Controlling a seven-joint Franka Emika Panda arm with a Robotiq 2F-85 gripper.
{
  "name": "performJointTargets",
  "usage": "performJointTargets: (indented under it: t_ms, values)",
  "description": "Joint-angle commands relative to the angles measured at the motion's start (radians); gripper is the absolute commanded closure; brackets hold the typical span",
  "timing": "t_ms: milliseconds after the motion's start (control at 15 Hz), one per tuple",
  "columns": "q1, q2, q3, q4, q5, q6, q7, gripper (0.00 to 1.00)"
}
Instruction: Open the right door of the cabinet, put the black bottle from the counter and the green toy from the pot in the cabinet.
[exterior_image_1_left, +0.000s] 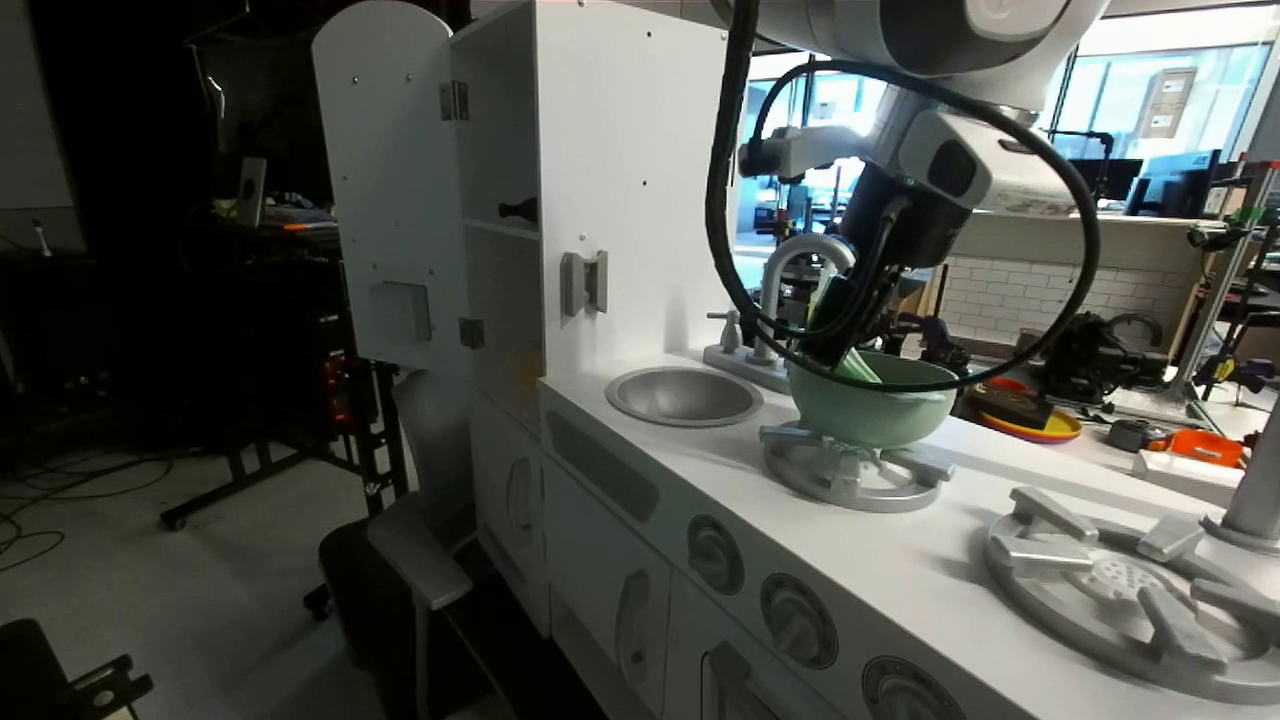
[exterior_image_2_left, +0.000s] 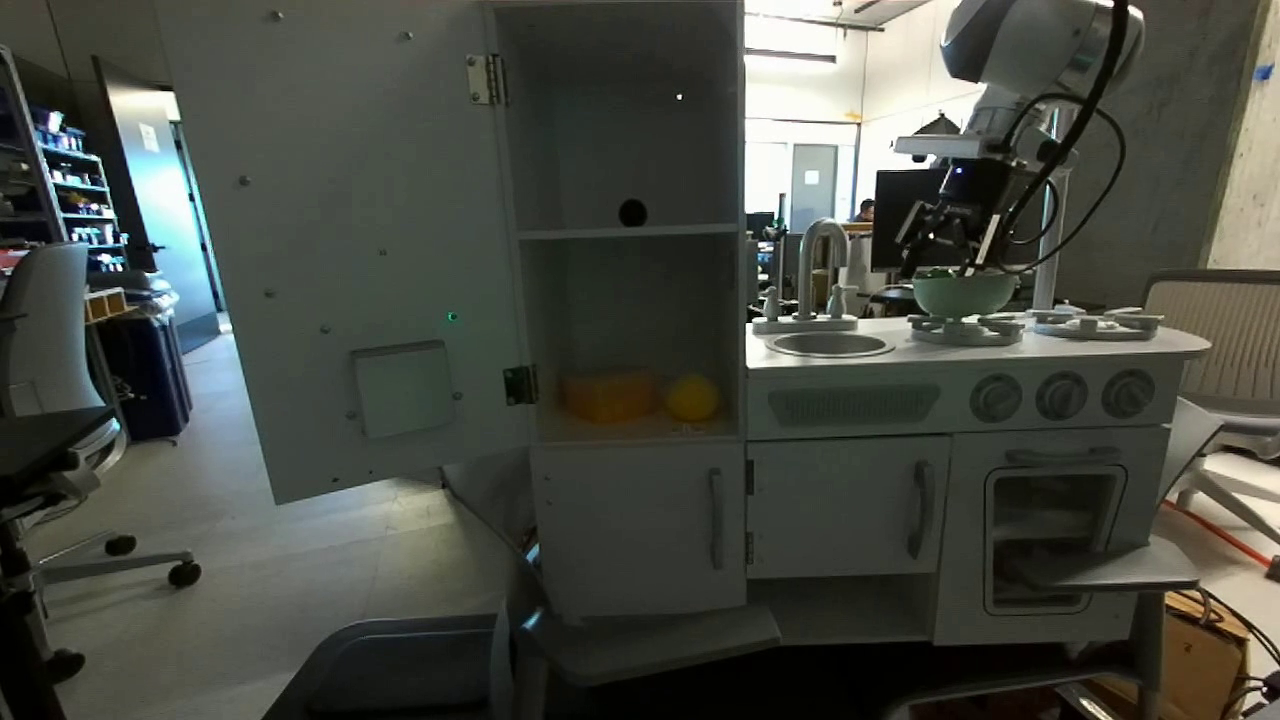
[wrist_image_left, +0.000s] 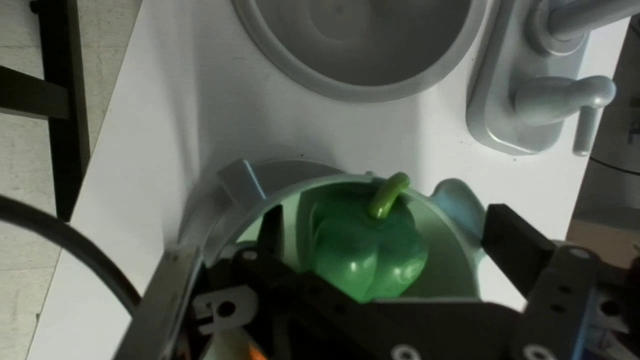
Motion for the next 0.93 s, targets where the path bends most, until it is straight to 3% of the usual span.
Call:
performJointTargets:
  t_ms: [0, 867]
  values:
    - [0.004, -0.002, -0.003, 0.011, -0.007, -0.046, 0.019, 0.0]
    - [0.018, -0.086, -0.036, -0.14, -0.008, 0.062, 0.043, 0.0]
